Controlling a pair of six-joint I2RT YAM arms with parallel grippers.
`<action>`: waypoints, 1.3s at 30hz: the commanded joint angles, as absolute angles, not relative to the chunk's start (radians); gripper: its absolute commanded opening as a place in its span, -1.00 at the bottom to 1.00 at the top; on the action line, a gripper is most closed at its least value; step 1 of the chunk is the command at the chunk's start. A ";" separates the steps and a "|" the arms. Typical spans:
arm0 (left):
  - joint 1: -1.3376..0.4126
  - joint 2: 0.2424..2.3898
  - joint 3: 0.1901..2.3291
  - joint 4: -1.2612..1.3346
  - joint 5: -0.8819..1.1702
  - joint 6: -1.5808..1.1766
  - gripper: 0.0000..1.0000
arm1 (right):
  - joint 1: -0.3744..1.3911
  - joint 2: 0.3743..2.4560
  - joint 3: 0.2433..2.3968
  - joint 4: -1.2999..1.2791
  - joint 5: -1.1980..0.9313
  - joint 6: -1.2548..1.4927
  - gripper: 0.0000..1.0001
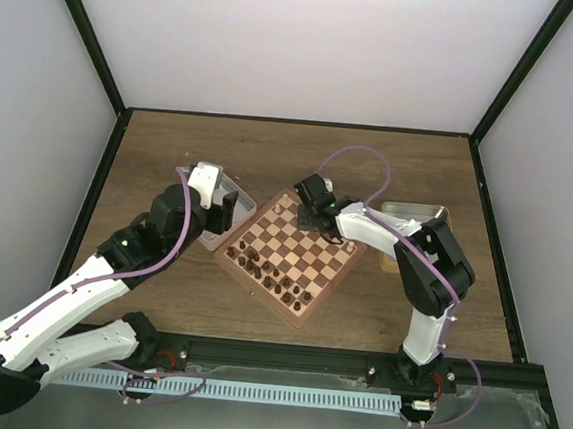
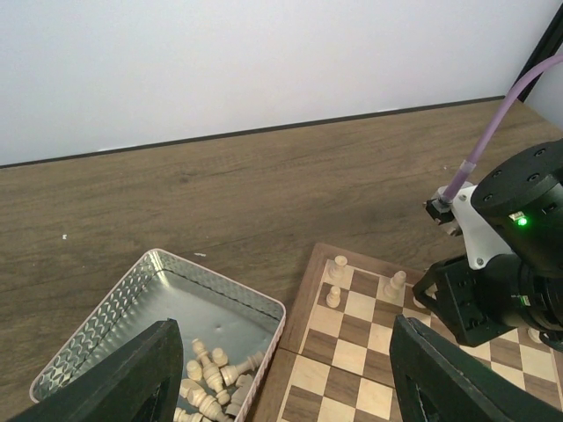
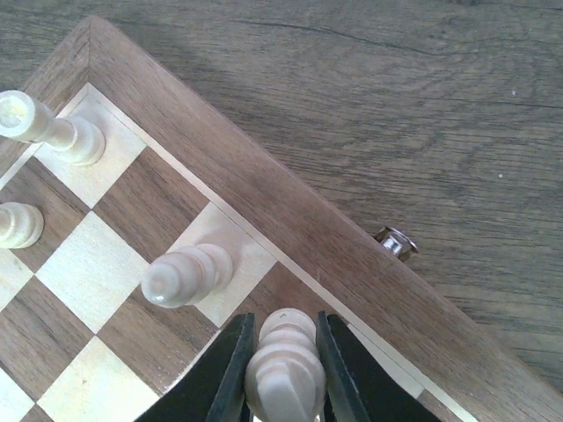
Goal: Set up the chess pieces on the board
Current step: Place the chess piece on the chessboard.
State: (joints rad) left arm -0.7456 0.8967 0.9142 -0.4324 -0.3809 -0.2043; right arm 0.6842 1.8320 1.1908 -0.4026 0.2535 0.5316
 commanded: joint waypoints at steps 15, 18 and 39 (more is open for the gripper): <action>-0.742 0.899 0.906 -0.428 -0.393 -0.192 0.33 | 0.691 1.793 1.224 -0.416 0.256 0.537 -0.31; -0.742 0.898 0.906 -0.428 -0.395 -0.192 0.33 | 0.690 1.775 1.223 -0.410 0.248 0.541 -0.29; -0.742 0.903 0.906 -0.427 -0.396 -0.193 0.33 | 0.690 1.707 1.189 -0.384 0.282 0.569 -0.30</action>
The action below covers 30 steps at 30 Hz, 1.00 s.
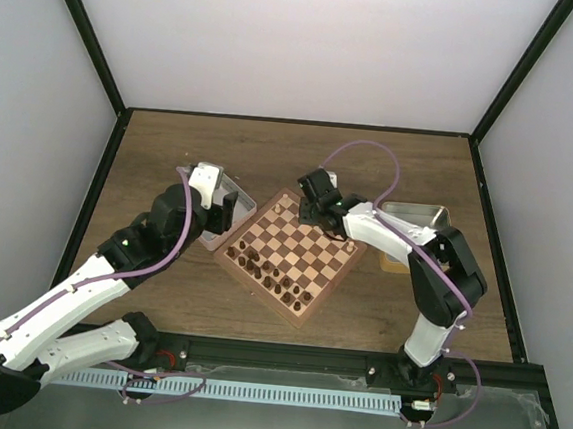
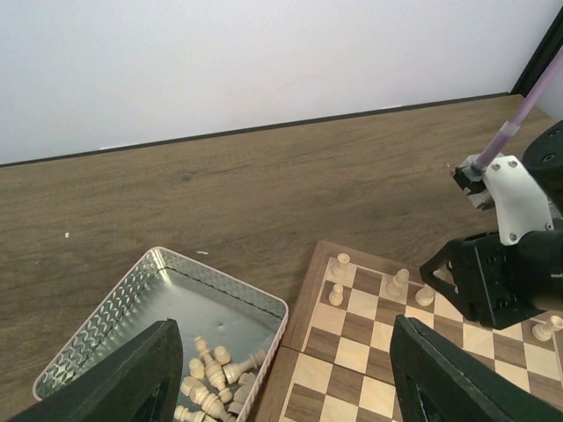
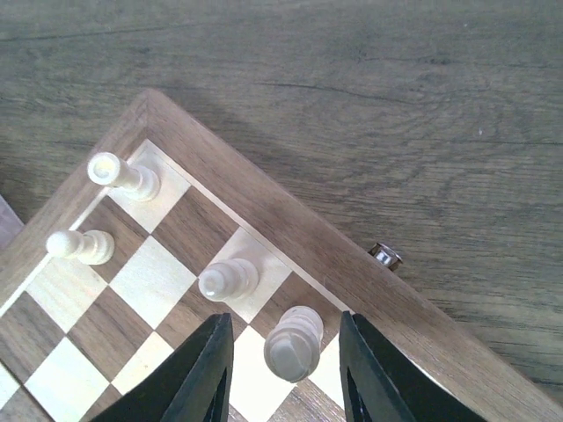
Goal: Set up the chess pieces on the board
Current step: Place the chess piece on the chessboard, then pick up the chess piece from the storage box.
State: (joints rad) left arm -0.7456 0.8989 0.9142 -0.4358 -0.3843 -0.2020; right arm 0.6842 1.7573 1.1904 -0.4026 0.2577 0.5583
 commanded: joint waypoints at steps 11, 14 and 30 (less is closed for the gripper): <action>-0.730 0.999 0.927 -0.442 -0.388 -0.260 0.34 | 0.691 1.580 1.131 -0.359 0.269 0.589 -0.30; -0.679 1.102 0.984 -0.504 -0.374 -0.330 0.34 | 0.690 1.518 1.081 -0.335 0.249 0.610 -0.30; -0.366 1.699 1.116 -0.489 -0.124 -0.415 -0.31 | 0.690 1.369 0.943 -0.245 0.171 0.571 -0.31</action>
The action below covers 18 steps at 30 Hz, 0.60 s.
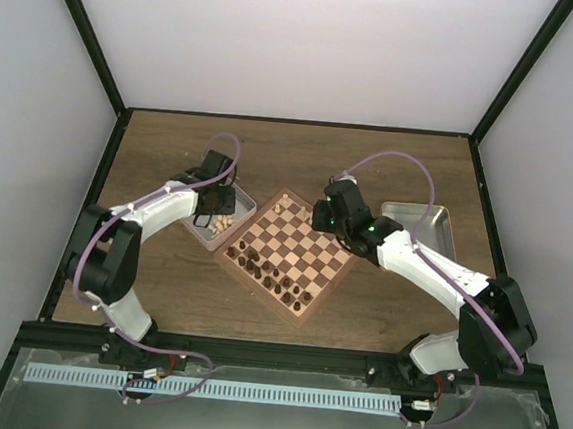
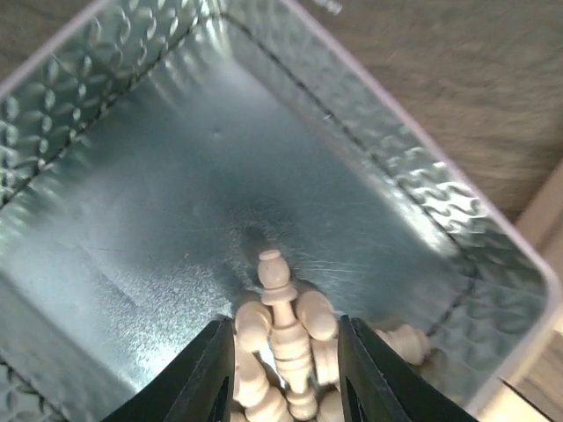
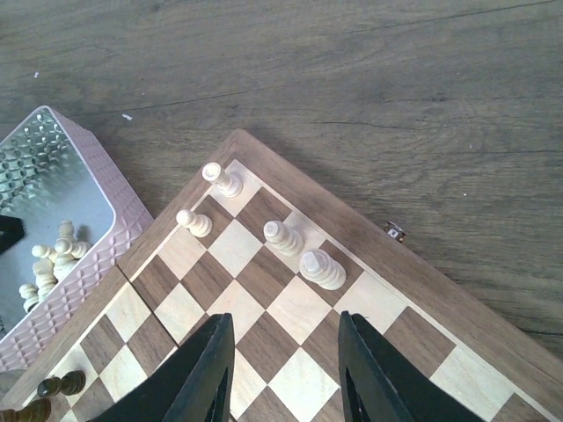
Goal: Set up the chess pieces on the board
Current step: Pick up the chess piece from the storage box.
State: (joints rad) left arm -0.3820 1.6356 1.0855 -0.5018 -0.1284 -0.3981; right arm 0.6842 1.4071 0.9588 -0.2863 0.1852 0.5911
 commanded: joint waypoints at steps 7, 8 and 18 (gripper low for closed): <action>-0.350 1.766 1.095 -0.482 -0.170 -0.415 -0.45 | 0.688 1.371 0.920 -0.221 0.155 0.565 -0.30; -0.349 1.767 1.088 -0.474 -0.165 -0.414 -0.46 | 0.689 1.372 0.920 -0.220 0.153 0.565 -0.30; -0.331 1.796 1.075 -0.451 -0.125 -0.403 -0.64 | 0.687 1.365 0.925 -0.227 0.165 0.570 -0.30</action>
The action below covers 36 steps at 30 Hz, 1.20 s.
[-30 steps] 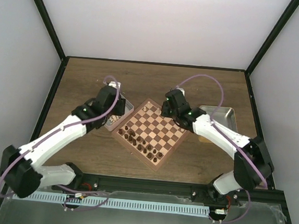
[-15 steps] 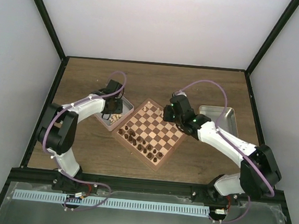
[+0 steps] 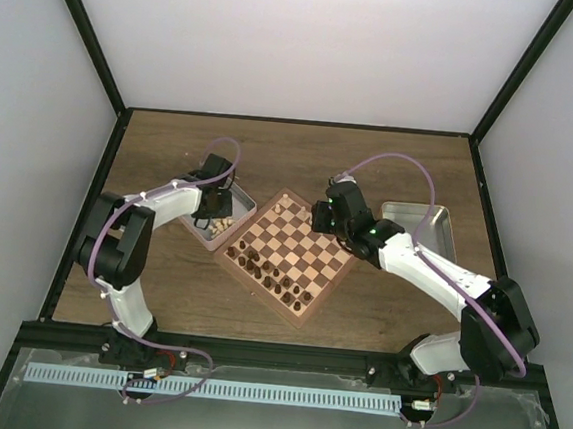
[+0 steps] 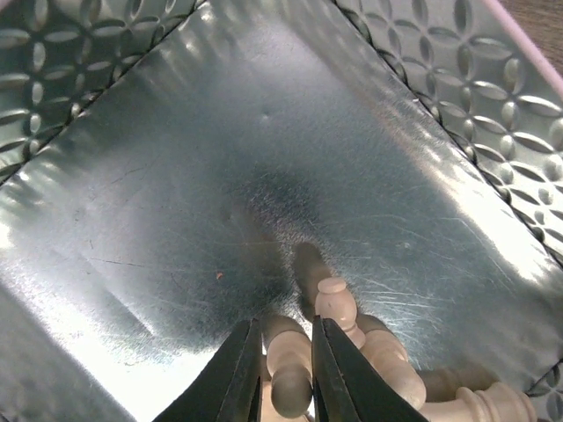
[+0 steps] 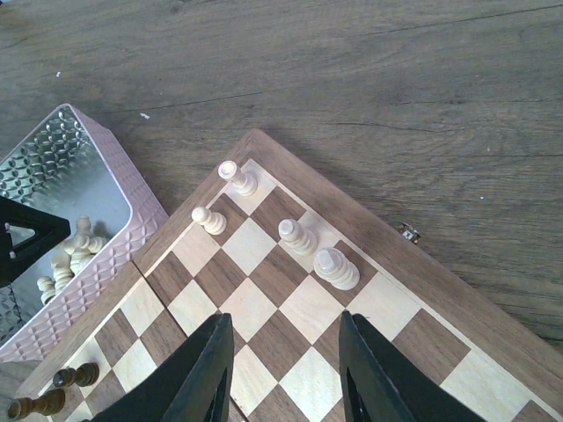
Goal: Set up the chess pieces on the board
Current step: Pick up the chess piece from the storage box, then place the chess piece on the chessboard.
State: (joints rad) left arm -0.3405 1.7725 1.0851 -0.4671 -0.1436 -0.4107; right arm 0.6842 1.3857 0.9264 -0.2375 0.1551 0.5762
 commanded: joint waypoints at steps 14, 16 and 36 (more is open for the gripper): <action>-0.334 1.718 1.095 -0.453 -0.294 -0.412 -0.86 | 0.687 1.327 0.911 -0.230 0.191 0.578 -0.30; -0.340 1.672 1.099 -0.447 -0.308 -0.410 -0.86 | 0.687 1.315 0.904 -0.229 0.208 0.588 -0.30; -0.702 1.761 1.366 -0.603 -0.058 -0.270 -0.83 | 0.680 1.123 0.762 -0.216 0.357 0.697 -0.22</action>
State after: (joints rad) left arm -0.6628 1.6680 1.3079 -0.5446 -0.0975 -0.3023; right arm 0.6834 1.1519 0.7761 -0.2287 0.3103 0.6697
